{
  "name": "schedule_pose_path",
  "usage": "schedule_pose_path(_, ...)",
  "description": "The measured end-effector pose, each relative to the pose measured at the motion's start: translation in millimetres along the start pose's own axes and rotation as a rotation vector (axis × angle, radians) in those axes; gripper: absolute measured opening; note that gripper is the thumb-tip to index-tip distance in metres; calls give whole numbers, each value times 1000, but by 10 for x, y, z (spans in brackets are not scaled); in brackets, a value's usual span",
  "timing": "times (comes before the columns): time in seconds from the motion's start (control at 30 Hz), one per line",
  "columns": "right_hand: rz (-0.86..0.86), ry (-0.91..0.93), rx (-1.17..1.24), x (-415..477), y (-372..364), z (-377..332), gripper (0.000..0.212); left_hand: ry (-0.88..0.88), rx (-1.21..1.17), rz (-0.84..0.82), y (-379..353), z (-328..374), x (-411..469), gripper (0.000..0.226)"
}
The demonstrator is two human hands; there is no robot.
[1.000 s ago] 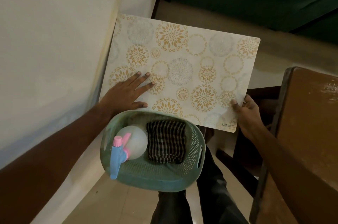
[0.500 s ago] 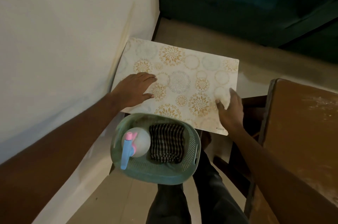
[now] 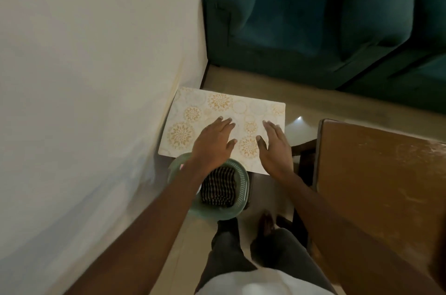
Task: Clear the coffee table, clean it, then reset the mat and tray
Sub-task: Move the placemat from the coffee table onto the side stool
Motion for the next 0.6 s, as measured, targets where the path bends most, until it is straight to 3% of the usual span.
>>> schedule_pose_path(0.33, -25, 115, 68, -588, 882, 90, 47, 165, 26, 133, 242, 912, -881, 52)
schedule_pose_path(0.6, -55, 248, 11, -1131, 1534, 452, 48, 180, 73, 234, 400, 1577, -1456, 52)
Point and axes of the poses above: each hand's wrist, its own x-axis towards the middle knuckle, its own y-axis out of the back of the hand, z = x × y, the point moved 3 cm from there along x, towards the middle knuckle, and after that the axes turned 15 degrees about z, right-handed, at the moved point
